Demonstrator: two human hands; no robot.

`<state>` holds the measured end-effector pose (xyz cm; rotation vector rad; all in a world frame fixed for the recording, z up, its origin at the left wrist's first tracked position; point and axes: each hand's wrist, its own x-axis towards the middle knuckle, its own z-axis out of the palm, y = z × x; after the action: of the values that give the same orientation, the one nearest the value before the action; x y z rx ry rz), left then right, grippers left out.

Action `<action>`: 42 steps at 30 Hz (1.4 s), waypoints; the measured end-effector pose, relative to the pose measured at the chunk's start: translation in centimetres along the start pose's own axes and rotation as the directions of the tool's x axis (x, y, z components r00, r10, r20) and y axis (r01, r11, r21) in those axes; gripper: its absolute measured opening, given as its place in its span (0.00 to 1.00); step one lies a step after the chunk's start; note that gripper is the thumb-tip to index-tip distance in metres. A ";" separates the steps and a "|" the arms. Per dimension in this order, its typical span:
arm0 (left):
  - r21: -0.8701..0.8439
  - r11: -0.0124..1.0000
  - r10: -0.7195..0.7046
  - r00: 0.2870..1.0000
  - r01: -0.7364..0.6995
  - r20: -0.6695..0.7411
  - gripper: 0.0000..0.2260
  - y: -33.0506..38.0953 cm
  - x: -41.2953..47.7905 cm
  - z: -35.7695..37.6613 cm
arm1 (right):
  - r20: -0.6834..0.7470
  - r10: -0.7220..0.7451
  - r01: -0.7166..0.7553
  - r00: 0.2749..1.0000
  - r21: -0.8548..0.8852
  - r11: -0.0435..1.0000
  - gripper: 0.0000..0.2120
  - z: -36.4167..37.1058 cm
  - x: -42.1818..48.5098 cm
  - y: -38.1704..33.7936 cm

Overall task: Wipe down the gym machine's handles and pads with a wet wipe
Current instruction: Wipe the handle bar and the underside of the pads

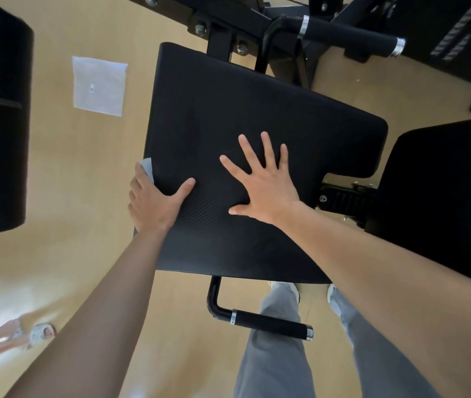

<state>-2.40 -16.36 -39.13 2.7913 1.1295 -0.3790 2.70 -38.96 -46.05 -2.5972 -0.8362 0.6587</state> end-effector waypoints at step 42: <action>0.034 0.998 0.053 0.998 -0.052 -0.022 0.57 -7.4 -7.8 1.8 | -0.055 0.150 -0.150 0.987 0.007 0.989 0.40 4.7 -5.8 -3.0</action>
<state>-13.29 -16.57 -38.81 2.8545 1.0616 -0.3649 -5.31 -39.36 -46.79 -2.6820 -0.6274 0.6250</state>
